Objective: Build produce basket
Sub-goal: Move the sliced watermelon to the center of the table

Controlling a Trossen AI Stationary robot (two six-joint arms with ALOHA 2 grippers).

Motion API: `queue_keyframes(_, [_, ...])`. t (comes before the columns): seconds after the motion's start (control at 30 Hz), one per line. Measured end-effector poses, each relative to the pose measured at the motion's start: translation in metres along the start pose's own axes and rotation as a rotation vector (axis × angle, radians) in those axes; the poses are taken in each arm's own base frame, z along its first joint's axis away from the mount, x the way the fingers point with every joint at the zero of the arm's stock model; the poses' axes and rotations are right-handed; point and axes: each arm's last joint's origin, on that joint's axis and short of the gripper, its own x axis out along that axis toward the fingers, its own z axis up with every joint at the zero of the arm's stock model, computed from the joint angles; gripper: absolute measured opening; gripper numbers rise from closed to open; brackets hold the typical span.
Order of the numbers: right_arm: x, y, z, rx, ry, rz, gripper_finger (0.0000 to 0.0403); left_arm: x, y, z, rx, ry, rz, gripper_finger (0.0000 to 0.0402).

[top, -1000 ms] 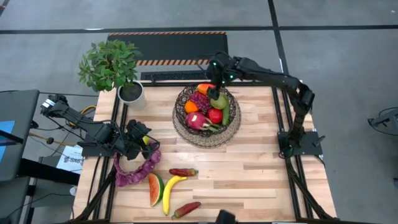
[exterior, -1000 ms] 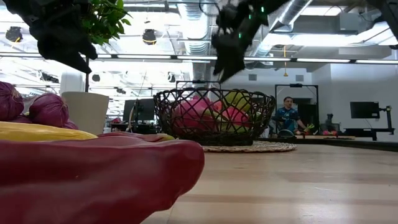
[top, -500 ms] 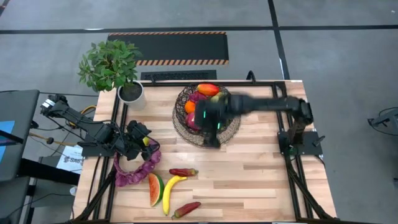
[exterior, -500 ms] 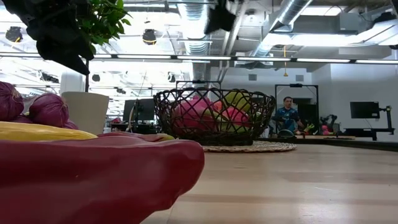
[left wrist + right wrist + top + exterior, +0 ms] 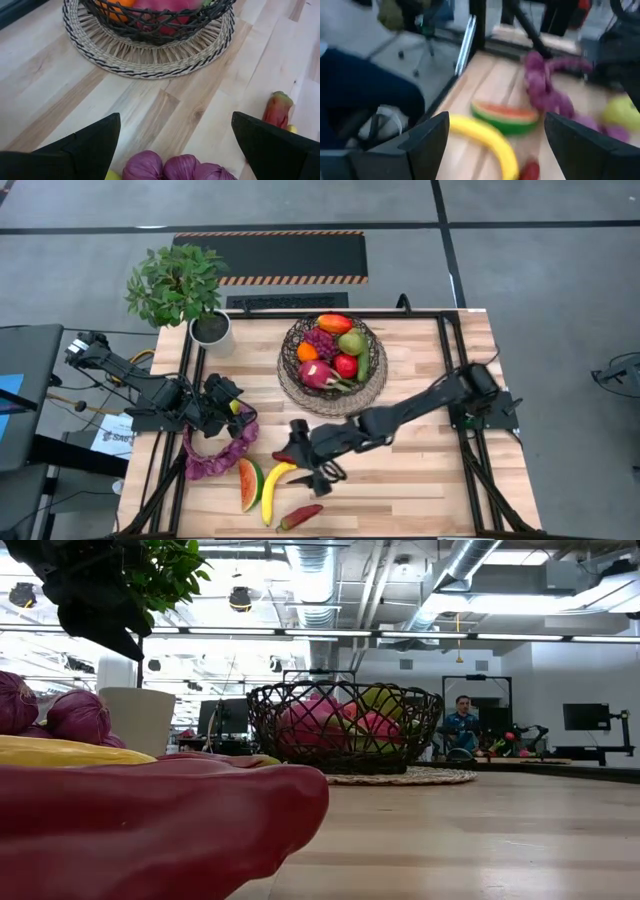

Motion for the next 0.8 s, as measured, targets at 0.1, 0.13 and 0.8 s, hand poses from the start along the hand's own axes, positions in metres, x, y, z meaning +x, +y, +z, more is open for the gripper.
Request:
queue_keyframes(0.1, [0.025,-0.001,-0.019,0.006,0.033,-0.009,0.0342,0.000,0.000,0.000,-0.011,0.000,0.000,0.0368])
queue_keyframes(0.13, [0.035,-0.002,-0.026,0.005,0.028,-0.012,0.0342,0.000,0.000,0.000,-0.011,0.001,0.000,0.0368])
queue_keyframes(0.8, [0.160,-0.017,-0.058,-0.211,-0.059,0.070,0.0342,0.000,0.000,0.000,-0.016,0.010,-0.006,0.0368])
